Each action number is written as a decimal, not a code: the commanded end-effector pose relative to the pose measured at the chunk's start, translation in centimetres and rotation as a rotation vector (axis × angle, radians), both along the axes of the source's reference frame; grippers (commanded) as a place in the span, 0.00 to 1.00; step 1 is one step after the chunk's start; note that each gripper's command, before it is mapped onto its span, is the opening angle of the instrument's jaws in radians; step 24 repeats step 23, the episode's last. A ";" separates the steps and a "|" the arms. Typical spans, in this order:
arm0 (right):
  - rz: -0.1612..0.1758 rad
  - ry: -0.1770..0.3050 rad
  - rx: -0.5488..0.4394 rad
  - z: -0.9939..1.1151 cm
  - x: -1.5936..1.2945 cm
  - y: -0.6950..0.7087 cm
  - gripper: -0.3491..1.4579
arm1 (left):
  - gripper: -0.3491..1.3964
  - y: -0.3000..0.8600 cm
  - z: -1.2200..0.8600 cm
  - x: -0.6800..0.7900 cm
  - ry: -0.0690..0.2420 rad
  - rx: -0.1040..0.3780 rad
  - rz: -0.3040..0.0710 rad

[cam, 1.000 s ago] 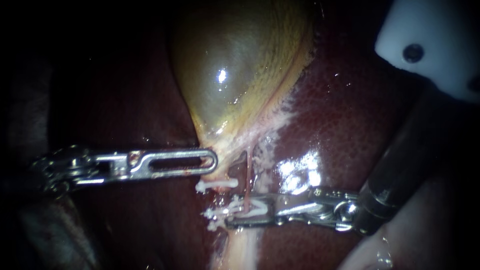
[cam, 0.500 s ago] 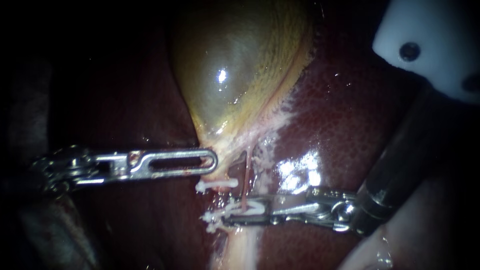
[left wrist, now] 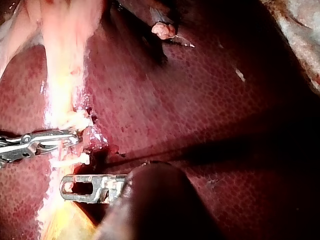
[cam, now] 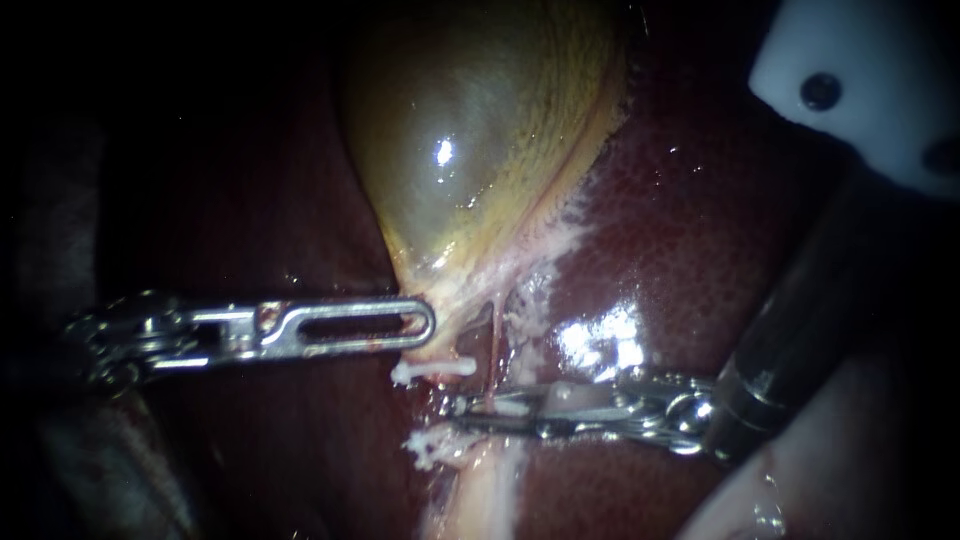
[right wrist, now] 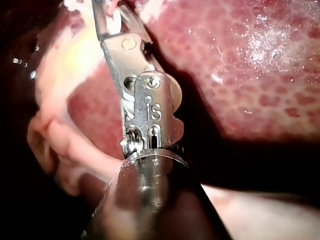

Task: Clipping first clip right tube

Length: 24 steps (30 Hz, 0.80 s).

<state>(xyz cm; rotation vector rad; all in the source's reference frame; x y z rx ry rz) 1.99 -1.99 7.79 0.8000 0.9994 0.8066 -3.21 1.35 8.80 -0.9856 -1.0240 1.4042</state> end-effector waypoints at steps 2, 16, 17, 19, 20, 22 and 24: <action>0.000 0.001 -0.001 0.00 0.00 0.00 0.00 | 0.00 0.00 0.00 0.00 0.000 0.000 0.000; 0.001 0.001 -0.001 0.00 0.01 0.00 0.00 | 0.00 0.00 0.00 0.00 0.000 0.000 0.000; 0.001 0.001 -0.001 0.00 0.01 0.00 0.00 | 0.00 0.00 0.00 0.00 0.000 0.000 0.000; 0.001 0.001 -0.001 0.00 0.01 -0.01 0.00 | 0.00 0.00 0.00 0.00 0.000 0.000 0.000; 0.001 0.001 -0.001 0.00 0.01 -0.01 0.00 | 0.00 0.00 0.00 0.00 0.000 0.000 0.000; 0.001 0.001 -0.001 0.00 0.01 -0.01 0.00 | 0.00 0.00 0.01 0.00 0.000 0.000 0.000; 0.001 0.001 -0.001 0.00 0.01 -0.01 0.00 | 0.00 0.00 0.01 0.00 0.000 0.000 0.000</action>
